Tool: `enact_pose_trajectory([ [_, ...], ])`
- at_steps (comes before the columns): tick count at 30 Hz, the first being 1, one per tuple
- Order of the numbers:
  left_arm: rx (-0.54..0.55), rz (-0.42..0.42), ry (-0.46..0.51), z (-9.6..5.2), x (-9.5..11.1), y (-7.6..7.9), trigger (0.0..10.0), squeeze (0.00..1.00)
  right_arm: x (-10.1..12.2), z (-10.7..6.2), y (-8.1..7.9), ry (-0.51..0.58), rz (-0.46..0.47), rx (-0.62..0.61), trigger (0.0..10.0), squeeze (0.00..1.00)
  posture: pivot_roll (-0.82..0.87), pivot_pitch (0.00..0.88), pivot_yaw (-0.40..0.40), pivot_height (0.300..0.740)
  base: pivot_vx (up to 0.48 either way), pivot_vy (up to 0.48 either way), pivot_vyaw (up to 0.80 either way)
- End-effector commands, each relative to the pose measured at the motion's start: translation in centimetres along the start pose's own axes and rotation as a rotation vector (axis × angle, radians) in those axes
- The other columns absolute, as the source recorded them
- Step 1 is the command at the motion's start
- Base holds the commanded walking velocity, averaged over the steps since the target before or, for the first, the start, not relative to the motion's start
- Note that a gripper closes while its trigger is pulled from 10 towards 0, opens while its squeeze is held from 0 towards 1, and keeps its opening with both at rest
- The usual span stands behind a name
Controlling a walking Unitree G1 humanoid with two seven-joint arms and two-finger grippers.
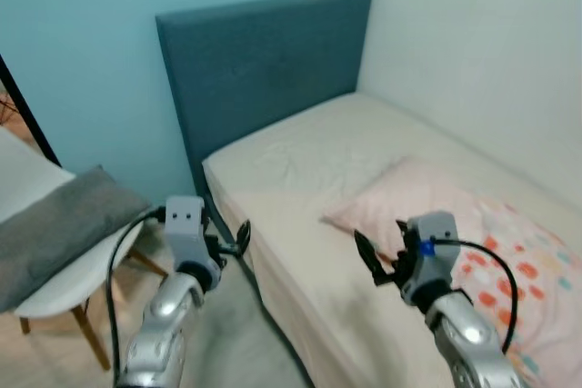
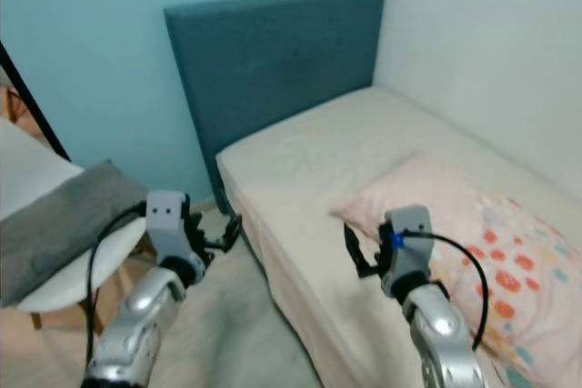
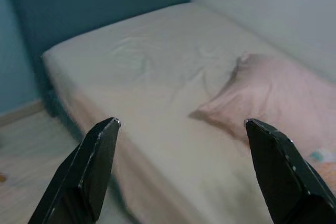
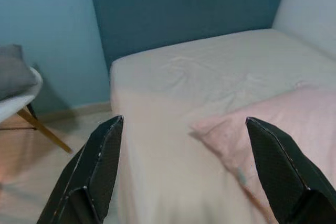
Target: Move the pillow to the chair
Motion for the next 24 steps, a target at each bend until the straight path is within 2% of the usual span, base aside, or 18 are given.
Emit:
enact_pose_trajectory([
  [1,0.028,-0.004,-0.026,-0.38,-0.71,-0.81,10.0,0.00,-0.33,-0.11,-0.43,-0.007,0.017,0.006,10.0,0.00,-0.07,0.000,-0.006,0.735,0.000,0.000,0.00],
  [8,0.029,-0.006,-0.029,-0.40,-0.81,-0.86,10.0,0.00,-0.61,-0.13,-0.01,-0.017,0.054,-0.028,10.0,0.00,-0.07,0.000,-0.005,0.735,0.000,0.000,0.00],
  [16,0.028,-0.007,-0.029,-0.39,-0.77,-0.85,10.0,0.00,-0.75,-0.11,0.27,-0.025,0.063,-0.043,10.0,0.00,-0.07,0.000,-0.003,0.735,0.000,0.000,-0.70],
  [24,0.036,-0.011,-0.025,-0.37,-0.68,-0.98,10.0,0.00,-0.93,-0.02,0.21,-0.046,0.058,-0.040,10.0,0.00,-0.07,0.000,-0.006,0.735,0.000,0.000,0.00],
])
Point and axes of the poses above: a point about 5 cm out from each wrist's last joint towards the gripper, its own z axis pointing out of the wrist towards the gripper, its own x axis along the axis of the wrist's last joint, y = z × x, the point moved 5 cm from there along z, pointing out of the wrist towards the gripper, and after that the axes turned 2 degrees about -z, right-handed, at the moved point
